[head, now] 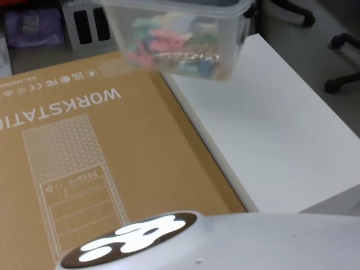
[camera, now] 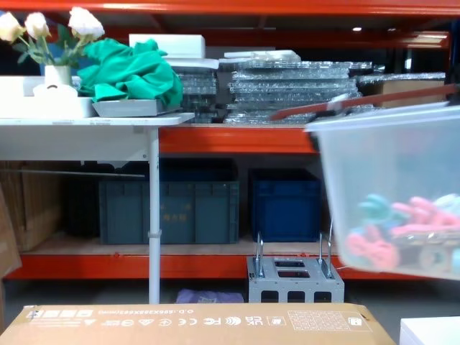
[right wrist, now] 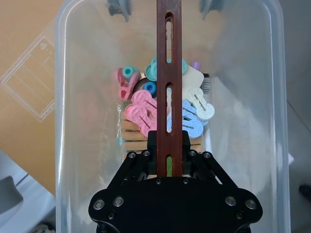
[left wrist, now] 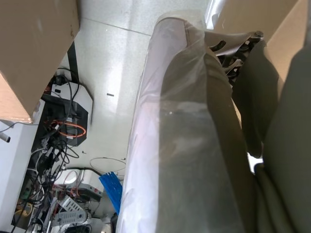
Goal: Use one hand to grasp the basket and place it at the designated location.
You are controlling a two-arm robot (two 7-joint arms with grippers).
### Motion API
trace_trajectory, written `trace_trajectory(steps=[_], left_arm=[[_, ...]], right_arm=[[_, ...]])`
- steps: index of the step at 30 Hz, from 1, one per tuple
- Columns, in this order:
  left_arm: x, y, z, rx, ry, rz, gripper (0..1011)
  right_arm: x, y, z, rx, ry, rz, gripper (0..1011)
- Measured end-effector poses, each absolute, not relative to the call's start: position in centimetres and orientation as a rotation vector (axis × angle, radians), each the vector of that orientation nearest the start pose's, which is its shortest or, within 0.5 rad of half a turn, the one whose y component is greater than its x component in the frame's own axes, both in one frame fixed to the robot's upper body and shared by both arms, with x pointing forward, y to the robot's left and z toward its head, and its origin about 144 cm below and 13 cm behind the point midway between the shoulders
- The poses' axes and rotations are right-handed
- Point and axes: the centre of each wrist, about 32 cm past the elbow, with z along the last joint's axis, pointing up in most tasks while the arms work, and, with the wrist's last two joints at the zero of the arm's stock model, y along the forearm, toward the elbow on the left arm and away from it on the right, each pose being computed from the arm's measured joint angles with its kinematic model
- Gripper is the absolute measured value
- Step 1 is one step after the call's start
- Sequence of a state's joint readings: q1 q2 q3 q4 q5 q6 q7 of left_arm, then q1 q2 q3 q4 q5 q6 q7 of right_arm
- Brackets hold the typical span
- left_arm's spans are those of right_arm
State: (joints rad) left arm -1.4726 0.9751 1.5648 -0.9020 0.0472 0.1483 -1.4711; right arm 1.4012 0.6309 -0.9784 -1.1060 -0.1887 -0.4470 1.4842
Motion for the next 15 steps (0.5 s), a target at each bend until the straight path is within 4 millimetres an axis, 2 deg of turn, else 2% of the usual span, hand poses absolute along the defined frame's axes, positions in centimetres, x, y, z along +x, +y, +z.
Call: trace_trajectory(steps=[8, 15], left_arm=[[61.6, 49.6, 139.6, 1.629, 0.165, 0.178, 0], [61.6, 49.6, 139.6, 1.629, 0.166, 0.178, 0]], right_arm=[[66.5, -25.9, 150.9, -1.158, -1.085, 0.451, 239], [67.1, -23.9, 150.2, -1.107, -1.135, 0.551, 239]])
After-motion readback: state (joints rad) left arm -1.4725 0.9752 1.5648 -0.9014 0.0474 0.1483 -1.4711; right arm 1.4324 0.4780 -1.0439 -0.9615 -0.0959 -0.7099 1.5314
